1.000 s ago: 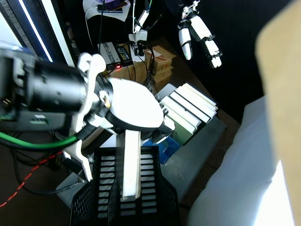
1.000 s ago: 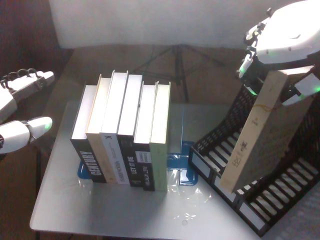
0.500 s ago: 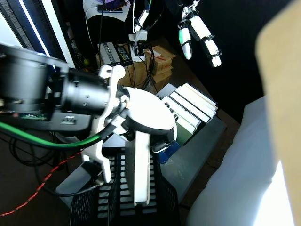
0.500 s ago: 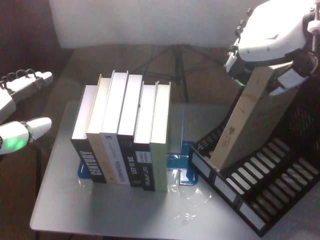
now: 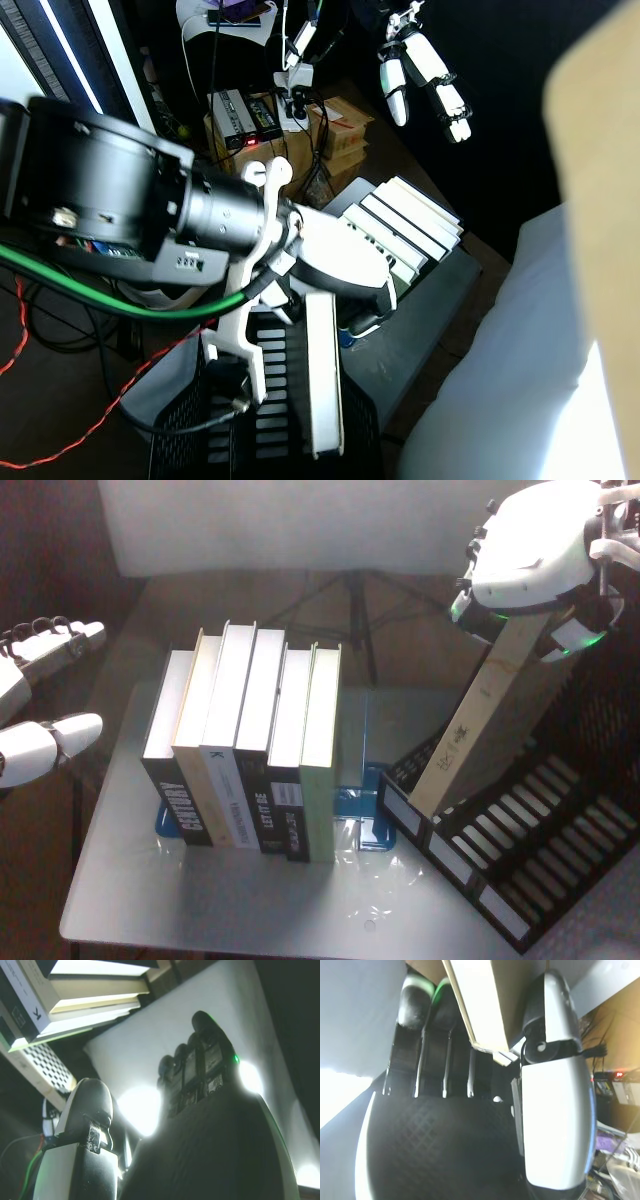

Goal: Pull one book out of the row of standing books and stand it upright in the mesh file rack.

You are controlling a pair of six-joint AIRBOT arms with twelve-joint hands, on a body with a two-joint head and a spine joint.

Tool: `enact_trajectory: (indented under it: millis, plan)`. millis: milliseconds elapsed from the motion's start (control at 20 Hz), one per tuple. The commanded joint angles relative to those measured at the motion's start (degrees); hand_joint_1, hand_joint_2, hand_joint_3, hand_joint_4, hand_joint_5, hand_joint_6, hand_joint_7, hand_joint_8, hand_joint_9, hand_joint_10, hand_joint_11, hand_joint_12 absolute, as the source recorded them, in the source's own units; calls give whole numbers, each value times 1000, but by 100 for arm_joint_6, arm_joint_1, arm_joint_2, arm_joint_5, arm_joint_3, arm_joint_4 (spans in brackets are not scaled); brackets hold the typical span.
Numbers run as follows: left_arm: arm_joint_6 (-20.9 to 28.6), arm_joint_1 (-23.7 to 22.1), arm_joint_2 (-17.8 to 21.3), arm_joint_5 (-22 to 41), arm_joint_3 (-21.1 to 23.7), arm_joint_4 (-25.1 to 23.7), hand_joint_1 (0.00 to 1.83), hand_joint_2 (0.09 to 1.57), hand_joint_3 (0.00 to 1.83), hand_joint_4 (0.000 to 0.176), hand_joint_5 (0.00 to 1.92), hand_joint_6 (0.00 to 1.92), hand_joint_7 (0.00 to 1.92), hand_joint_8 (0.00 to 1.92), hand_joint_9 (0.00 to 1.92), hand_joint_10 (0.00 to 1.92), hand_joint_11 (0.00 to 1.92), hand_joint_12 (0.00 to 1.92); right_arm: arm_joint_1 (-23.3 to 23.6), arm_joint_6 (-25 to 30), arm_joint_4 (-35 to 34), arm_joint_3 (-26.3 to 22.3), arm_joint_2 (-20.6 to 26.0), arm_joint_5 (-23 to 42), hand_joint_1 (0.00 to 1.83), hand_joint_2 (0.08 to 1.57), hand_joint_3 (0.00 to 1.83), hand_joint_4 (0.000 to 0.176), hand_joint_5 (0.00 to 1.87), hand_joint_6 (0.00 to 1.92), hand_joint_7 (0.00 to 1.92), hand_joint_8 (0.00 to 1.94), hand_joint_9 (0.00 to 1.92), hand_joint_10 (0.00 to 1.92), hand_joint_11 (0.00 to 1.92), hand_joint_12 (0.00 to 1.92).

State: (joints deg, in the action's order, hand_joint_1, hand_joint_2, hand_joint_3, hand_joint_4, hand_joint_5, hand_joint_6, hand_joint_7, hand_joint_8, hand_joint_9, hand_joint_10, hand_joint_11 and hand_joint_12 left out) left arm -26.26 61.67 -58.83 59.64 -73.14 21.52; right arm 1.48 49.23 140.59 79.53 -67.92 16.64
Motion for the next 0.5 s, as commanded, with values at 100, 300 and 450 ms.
enact_trajectory:
  millis: [100,300,450]
  plan:
    - [58,28,-10,787,-36,102,509,1442,2,5,95,4,50,2,31,1,0,496,10,77,241,90,8,-466,1334,1237,0,0,788,1081,753,1453,652,1693,538,1920]
    - [70,28,-13,821,-34,102,501,1443,1,12,94,0,52,1,34,1,0,599,-64,272,413,171,-57,-486,1351,1204,0,0,737,1204,890,1178,712,1570,436,1841]
    - [74,32,-15,826,-38,102,516,1440,0,11,101,2,50,1,31,3,0,580,-142,292,431,256,-121,-520,1352,1192,1,0,753,1208,915,1126,718,1539,374,1817]
